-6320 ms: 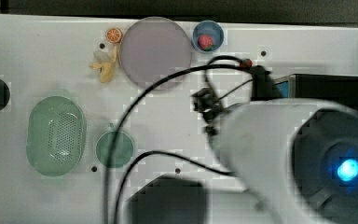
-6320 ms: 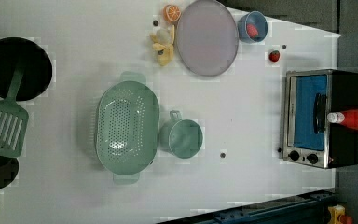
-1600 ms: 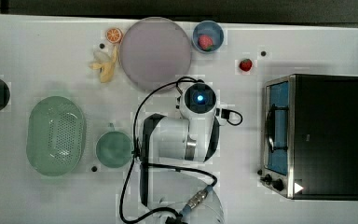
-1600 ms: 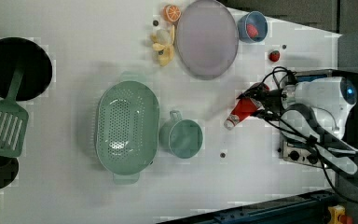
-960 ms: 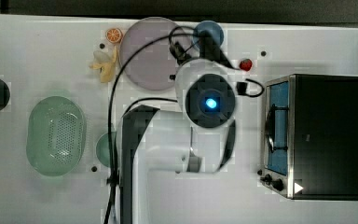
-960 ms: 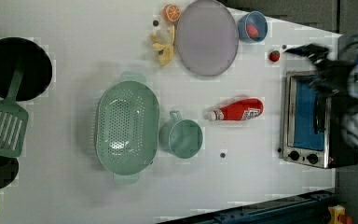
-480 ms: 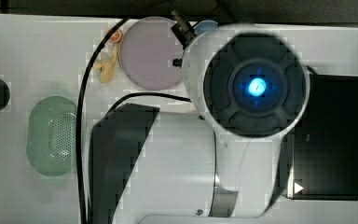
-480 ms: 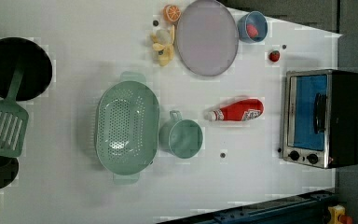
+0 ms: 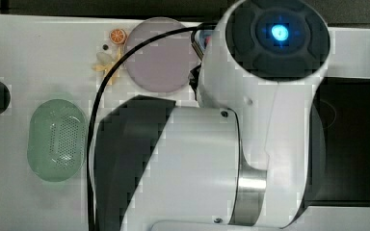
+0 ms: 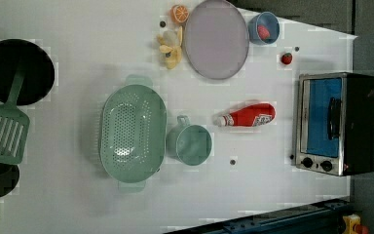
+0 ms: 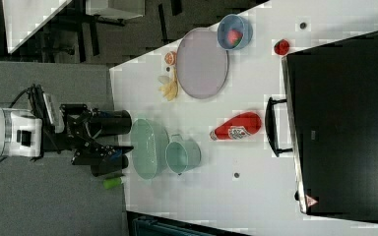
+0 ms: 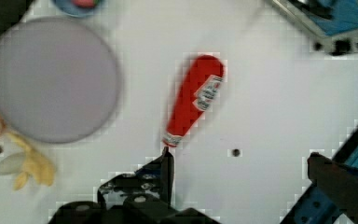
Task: Pick Ketchup from oven and place it on table.
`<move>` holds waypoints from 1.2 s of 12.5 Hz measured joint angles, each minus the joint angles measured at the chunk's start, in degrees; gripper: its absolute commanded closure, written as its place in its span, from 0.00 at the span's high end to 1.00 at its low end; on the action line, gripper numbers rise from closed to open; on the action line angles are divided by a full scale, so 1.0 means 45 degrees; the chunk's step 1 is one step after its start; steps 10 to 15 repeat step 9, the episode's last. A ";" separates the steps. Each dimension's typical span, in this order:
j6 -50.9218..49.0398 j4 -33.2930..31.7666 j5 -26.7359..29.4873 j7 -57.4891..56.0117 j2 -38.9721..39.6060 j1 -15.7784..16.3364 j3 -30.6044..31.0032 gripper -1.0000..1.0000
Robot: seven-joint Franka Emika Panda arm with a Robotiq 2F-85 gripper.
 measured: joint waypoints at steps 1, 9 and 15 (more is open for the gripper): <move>0.0005 0.0149 -0.0061 0.0002 0.0162 0.0110 -0.0120 1.00; 0.0542 0.0037 0.0406 0.0230 0.0183 0.0483 0.0112 1.00; 0.0542 0.0037 0.0406 0.0230 0.0183 0.0483 0.0112 1.00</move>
